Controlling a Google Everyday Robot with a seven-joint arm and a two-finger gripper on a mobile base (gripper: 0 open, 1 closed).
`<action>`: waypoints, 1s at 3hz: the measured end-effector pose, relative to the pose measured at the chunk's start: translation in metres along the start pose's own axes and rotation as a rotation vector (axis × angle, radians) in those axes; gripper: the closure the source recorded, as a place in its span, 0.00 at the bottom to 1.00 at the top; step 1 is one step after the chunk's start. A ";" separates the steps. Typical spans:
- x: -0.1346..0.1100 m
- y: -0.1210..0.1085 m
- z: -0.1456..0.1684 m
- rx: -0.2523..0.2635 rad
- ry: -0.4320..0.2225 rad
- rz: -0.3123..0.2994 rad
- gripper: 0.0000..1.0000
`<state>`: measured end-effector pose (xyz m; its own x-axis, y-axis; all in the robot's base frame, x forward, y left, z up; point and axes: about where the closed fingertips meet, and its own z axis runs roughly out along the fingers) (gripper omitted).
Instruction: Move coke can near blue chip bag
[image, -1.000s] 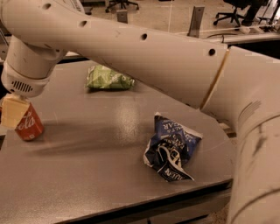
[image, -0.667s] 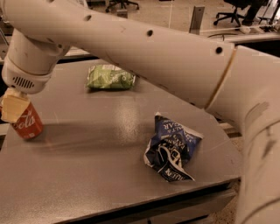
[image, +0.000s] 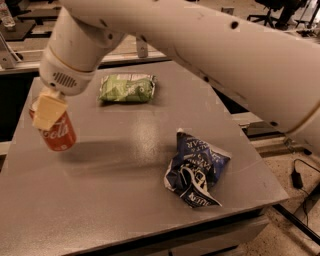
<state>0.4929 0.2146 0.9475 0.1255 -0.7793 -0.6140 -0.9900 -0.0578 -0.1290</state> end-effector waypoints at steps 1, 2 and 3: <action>0.041 -0.001 -0.025 -0.008 0.016 0.062 1.00; 0.095 0.009 -0.056 -0.008 0.033 0.142 1.00; 0.122 0.017 -0.074 0.004 0.044 0.179 1.00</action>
Offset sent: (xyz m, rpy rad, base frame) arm 0.0017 -0.1570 -0.0241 -0.0304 0.1404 -0.1615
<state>0.4863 0.0727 0.9278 -0.0562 -0.8037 -0.5924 -0.9959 0.0871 -0.0236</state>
